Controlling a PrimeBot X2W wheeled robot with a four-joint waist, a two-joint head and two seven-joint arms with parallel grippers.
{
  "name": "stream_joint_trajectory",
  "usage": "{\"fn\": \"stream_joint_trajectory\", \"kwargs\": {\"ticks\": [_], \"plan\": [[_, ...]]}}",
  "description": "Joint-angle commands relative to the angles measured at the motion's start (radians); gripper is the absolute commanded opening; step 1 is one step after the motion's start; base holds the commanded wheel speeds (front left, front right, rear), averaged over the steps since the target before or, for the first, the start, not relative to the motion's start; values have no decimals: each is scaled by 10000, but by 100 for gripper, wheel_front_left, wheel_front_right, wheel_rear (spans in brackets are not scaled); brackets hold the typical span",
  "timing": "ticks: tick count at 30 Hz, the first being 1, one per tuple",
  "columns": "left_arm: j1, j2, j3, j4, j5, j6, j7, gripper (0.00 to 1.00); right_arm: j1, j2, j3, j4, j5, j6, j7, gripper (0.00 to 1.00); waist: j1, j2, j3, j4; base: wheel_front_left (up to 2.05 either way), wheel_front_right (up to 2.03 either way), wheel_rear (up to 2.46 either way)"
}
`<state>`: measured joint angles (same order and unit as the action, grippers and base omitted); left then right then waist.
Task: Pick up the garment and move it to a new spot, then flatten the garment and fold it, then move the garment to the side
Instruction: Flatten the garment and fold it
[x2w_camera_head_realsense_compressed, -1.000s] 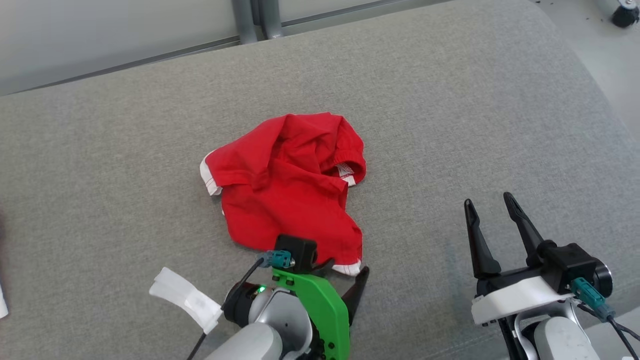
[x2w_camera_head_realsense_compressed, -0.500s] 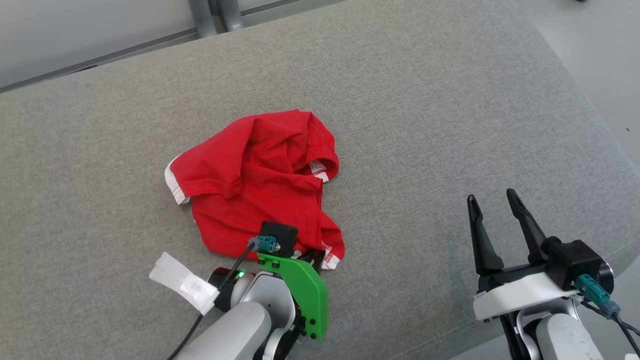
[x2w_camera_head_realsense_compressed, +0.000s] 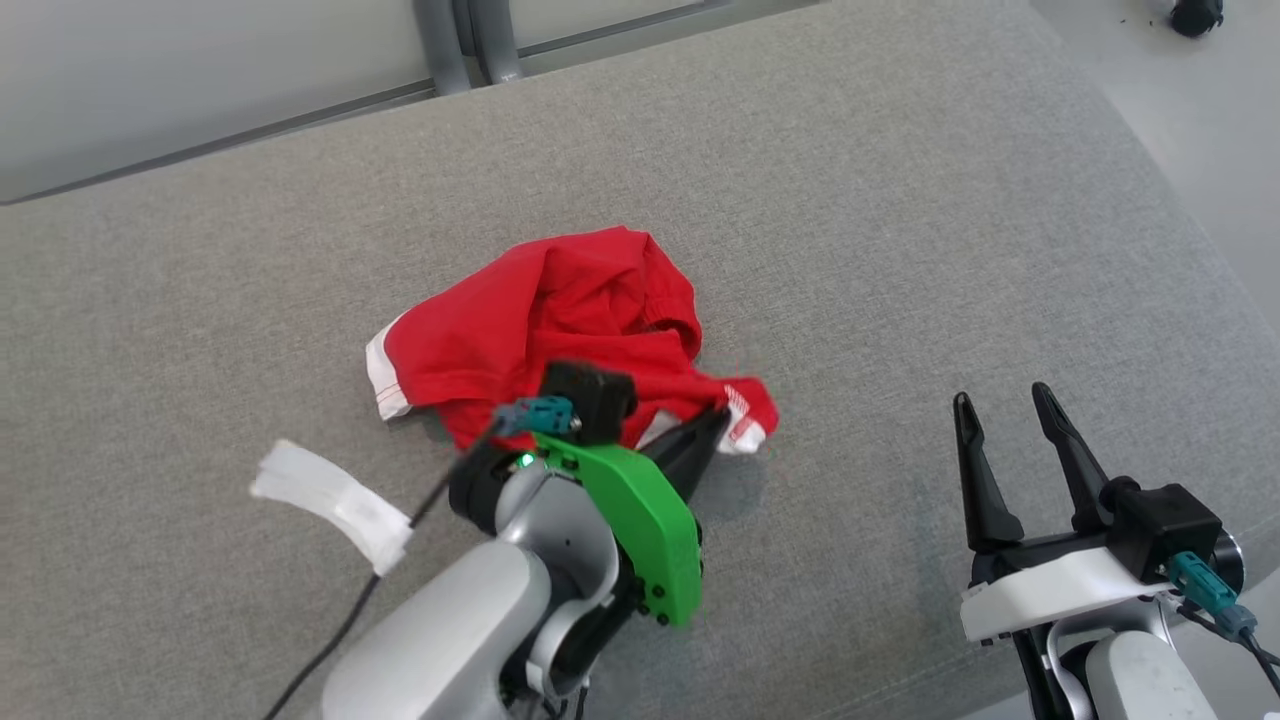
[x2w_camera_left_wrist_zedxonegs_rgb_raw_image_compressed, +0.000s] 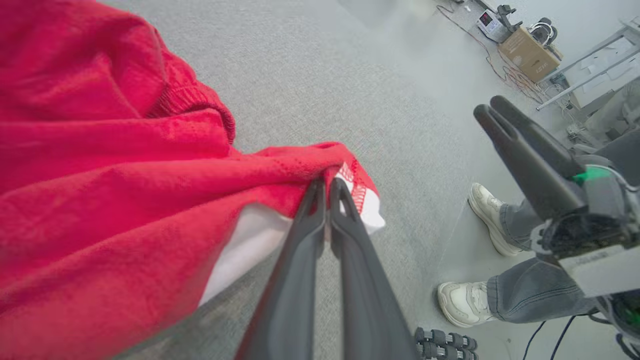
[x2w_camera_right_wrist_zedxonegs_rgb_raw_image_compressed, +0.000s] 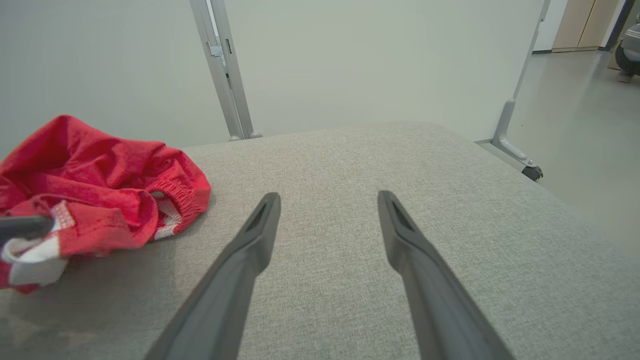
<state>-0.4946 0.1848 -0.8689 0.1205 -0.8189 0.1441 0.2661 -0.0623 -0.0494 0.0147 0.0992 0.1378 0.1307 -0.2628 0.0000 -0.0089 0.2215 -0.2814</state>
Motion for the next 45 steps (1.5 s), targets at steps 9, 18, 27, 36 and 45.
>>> {"fn": "stream_joint_trajectory", "kwargs": {"ticks": [9, 18, 27, 36, 45], "plan": [[-726, 1590, 2285, -4002, -1466, 844, 1228, 0, 271, -21, -155, 11, -34, 1, -32, 100, 0, 89, -409, 281, 0, 0, 0], [-1858, 3298, 4926, -5545, -2795, 1767, 2599, 0, 344, -25, -141, 6, -10, 1, -32, 100, 0, 89, -533, 521, 0, 0, 0], [-2845, 3623, 5692, -5805, -3348, 2080, 3280, 0, 277, -22, -100, 52, -107, 1, -32, 100, 0, 89, -628, 766, 0, 0, 0], [-3181, 4485, 6636, -5329, -3635, 2219, 3747, 0, 418, -21, -54, 73, -269, 1, -32, 100, 0, 89, -778, 1037, 0, 0, 0], [-2835, 3882, 5707, -5477, -3757, 2290, 4085, 0, 274, -22, 80, 113, -283, 1, -32, 100, 0, 89, -759, 1164, 0, 0, 0]]}}
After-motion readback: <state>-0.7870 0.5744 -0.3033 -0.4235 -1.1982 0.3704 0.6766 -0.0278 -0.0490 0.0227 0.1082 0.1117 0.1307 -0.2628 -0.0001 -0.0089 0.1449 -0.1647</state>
